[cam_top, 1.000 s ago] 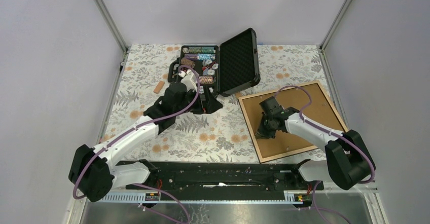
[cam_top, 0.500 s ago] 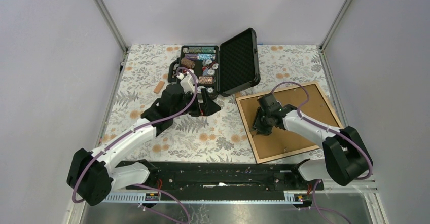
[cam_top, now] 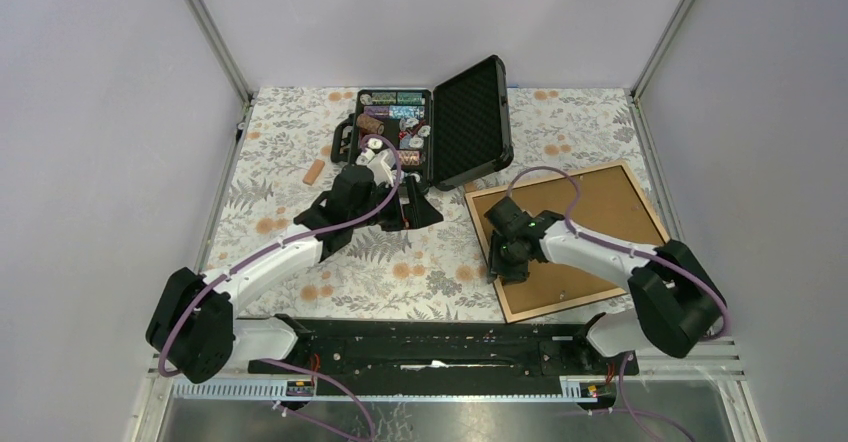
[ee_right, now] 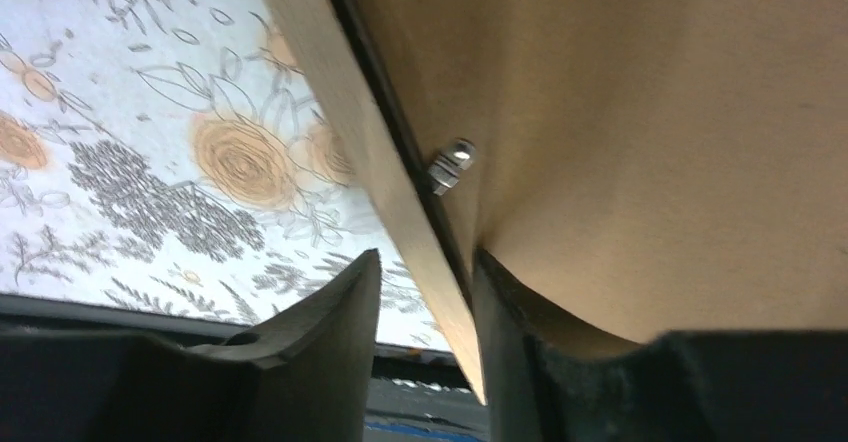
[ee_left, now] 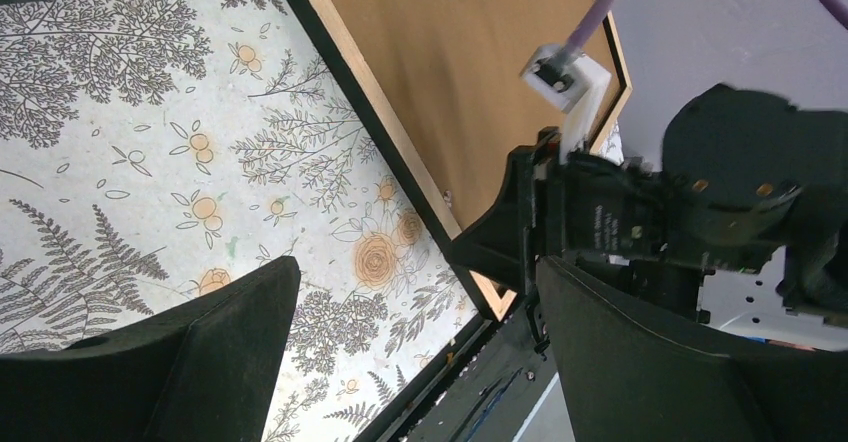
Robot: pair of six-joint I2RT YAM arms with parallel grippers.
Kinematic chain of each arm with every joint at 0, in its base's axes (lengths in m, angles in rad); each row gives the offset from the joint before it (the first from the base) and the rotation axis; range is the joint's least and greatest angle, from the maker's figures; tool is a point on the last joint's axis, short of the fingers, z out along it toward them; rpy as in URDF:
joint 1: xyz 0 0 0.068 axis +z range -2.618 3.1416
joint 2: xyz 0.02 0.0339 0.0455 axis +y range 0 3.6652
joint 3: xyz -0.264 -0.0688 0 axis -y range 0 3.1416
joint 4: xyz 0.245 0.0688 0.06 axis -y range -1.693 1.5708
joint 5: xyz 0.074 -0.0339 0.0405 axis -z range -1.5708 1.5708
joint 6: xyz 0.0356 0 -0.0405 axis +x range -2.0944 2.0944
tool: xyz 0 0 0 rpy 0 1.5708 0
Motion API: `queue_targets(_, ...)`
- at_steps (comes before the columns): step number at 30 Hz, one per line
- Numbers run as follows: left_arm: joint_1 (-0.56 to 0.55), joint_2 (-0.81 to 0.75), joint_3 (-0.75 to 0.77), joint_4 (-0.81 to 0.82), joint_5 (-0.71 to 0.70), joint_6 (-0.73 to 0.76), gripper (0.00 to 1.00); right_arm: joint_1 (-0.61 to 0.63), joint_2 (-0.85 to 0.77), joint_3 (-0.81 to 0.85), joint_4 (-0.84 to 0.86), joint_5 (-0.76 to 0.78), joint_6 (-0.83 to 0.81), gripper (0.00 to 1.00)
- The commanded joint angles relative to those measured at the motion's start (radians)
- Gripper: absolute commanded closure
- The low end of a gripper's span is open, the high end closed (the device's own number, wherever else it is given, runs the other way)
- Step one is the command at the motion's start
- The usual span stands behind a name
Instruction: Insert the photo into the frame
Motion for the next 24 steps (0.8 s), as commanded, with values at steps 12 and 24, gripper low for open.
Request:
queue_targets(12,0.005,-0.057,0.034,0.015,-0.074,0.019,0.07,0.007,0.111,0.035,0.003,0.29,0.124,0.97)
queue_targets(24,0.005,-0.114,0.01,-0.059,-0.077,0.012,0.07,-0.209,0.445,0.435,0.256,-0.036,0.198,0.81)
